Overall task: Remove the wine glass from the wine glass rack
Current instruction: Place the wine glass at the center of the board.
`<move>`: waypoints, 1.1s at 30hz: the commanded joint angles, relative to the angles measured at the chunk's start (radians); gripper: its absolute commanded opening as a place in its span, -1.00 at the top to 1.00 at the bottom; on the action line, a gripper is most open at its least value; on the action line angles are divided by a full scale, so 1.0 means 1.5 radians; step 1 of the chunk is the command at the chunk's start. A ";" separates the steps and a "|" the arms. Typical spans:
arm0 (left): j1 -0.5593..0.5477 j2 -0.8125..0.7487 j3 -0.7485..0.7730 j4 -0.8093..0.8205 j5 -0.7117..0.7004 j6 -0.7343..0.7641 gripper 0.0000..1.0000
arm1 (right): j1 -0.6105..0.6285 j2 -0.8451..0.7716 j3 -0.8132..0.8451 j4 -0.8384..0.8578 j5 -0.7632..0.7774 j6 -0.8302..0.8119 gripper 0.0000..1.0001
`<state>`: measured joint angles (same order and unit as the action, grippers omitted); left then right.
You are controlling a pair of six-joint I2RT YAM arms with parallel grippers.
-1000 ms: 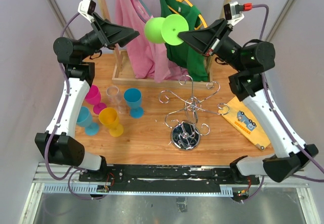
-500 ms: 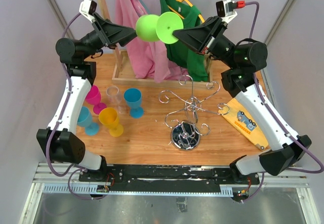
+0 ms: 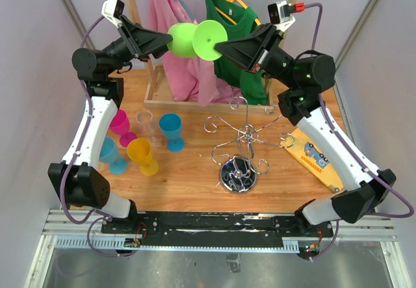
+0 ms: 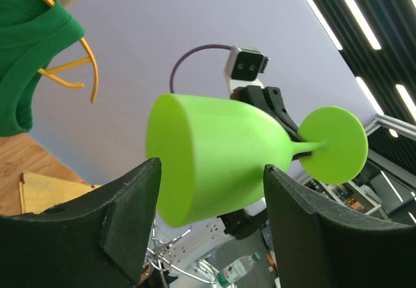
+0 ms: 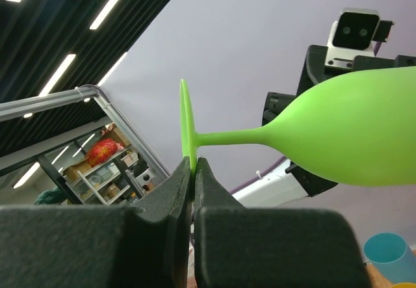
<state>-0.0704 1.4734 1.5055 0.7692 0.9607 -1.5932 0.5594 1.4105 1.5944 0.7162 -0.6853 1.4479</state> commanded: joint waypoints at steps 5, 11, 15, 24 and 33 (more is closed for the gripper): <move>-0.026 -0.041 0.027 0.058 0.002 -0.026 -0.21 | 0.020 0.056 0.019 0.105 -0.009 0.041 0.98; -0.026 -0.073 0.019 0.075 -0.004 -0.052 0.41 | 0.018 0.074 -0.012 0.187 0.000 0.087 0.95; -0.026 -0.089 0.013 0.088 -0.012 -0.071 0.79 | 0.015 0.075 -0.038 0.229 0.004 0.108 0.85; -0.024 -0.105 0.014 0.127 -0.015 -0.105 0.99 | 0.010 0.059 -0.058 0.244 -0.001 0.092 -0.12; 0.006 -0.103 0.118 0.028 0.004 0.054 0.99 | -0.005 -0.077 -0.105 0.027 -0.015 -0.090 -0.97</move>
<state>-0.0715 1.3407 1.5860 0.9066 0.9325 -1.7012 0.5533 1.4117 1.4517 0.9161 -0.6411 1.4948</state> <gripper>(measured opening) 0.034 0.979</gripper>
